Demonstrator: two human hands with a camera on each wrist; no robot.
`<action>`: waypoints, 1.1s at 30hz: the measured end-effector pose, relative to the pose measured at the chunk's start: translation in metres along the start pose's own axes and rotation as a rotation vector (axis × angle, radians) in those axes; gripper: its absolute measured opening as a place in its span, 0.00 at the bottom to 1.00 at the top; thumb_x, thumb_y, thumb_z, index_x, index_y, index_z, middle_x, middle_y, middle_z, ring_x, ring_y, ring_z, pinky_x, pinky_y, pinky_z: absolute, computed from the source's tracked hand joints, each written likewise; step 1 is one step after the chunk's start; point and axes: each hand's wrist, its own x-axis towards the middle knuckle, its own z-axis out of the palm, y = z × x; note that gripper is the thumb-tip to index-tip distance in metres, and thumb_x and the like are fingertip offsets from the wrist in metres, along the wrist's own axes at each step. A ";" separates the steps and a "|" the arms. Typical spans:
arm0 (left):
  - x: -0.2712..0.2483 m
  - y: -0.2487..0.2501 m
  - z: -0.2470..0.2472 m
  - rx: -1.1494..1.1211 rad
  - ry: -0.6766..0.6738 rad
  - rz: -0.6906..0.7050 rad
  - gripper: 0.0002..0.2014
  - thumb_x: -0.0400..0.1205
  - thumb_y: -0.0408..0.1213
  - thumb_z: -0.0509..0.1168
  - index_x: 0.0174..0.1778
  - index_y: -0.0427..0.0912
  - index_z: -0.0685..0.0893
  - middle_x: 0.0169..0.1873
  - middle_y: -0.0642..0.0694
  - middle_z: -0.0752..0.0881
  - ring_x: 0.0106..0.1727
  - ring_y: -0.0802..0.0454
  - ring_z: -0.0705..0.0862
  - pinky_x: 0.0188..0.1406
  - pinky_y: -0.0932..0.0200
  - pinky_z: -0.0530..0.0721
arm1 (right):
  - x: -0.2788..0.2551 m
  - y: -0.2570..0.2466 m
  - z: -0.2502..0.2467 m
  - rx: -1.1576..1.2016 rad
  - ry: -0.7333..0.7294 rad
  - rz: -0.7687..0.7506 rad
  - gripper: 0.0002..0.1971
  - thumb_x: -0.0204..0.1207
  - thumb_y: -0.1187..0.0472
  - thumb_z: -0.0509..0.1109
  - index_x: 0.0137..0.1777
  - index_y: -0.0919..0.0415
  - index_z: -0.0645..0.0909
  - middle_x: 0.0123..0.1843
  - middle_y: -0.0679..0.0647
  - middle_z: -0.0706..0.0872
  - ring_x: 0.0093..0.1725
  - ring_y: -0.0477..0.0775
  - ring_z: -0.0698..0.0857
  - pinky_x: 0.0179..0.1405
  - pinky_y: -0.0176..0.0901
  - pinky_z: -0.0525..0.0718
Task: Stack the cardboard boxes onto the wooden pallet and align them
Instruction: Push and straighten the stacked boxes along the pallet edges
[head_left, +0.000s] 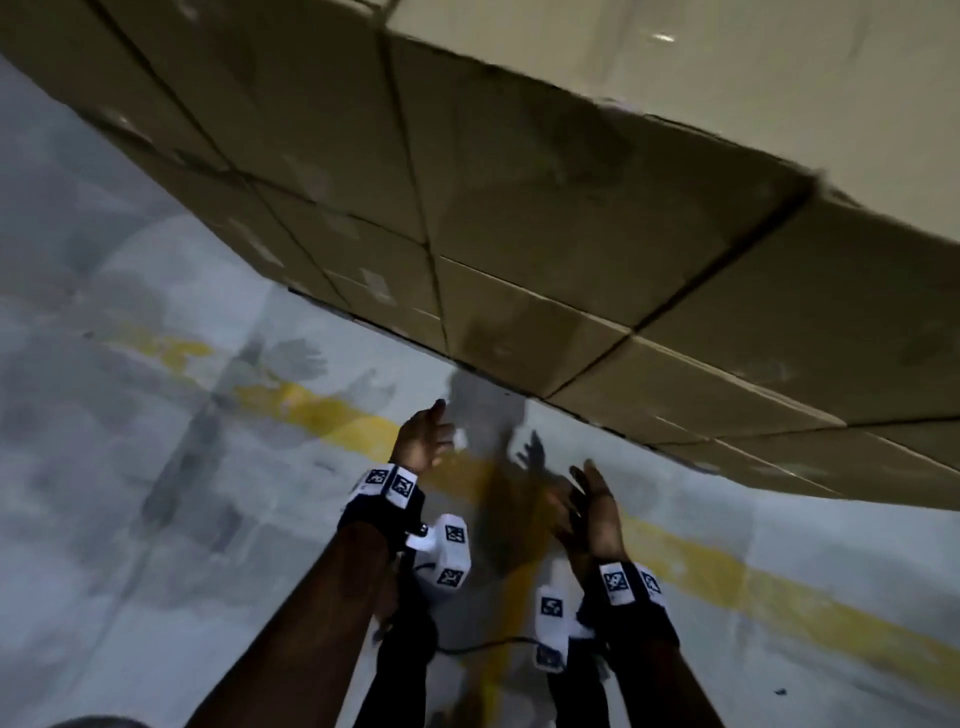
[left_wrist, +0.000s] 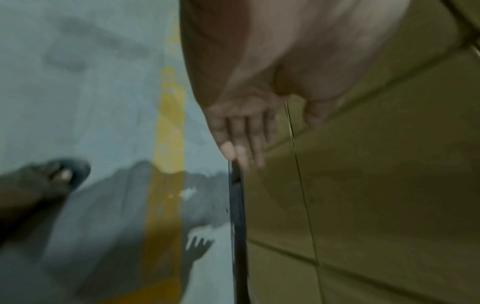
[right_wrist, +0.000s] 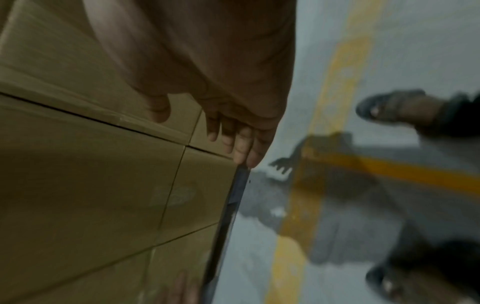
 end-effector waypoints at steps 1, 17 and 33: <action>0.007 0.004 -0.017 0.004 -0.021 0.022 0.26 0.94 0.51 0.55 0.77 0.33 0.77 0.51 0.43 0.84 0.45 0.50 0.82 0.44 0.58 0.76 | 0.007 0.004 0.021 0.096 -0.006 0.035 0.27 0.89 0.41 0.60 0.81 0.54 0.74 0.76 0.56 0.80 0.65 0.61 0.83 0.75 0.61 0.74; 0.113 0.115 -0.044 -0.594 -0.227 -0.062 0.47 0.86 0.73 0.46 0.92 0.42 0.51 0.89 0.35 0.60 0.87 0.34 0.66 0.82 0.40 0.67 | 0.143 -0.052 0.148 1.085 -0.018 0.142 0.57 0.77 0.19 0.53 0.92 0.62 0.49 0.92 0.67 0.51 0.90 0.73 0.52 0.66 0.86 0.68; 0.141 0.171 -0.046 -0.573 -0.182 -0.092 0.66 0.66 0.91 0.35 0.93 0.46 0.50 0.91 0.42 0.54 0.92 0.39 0.53 0.89 0.31 0.50 | 0.167 -0.081 0.179 0.846 0.167 -0.079 0.41 0.83 0.26 0.55 0.83 0.57 0.71 0.70 0.60 0.84 0.70 0.69 0.83 0.78 0.74 0.72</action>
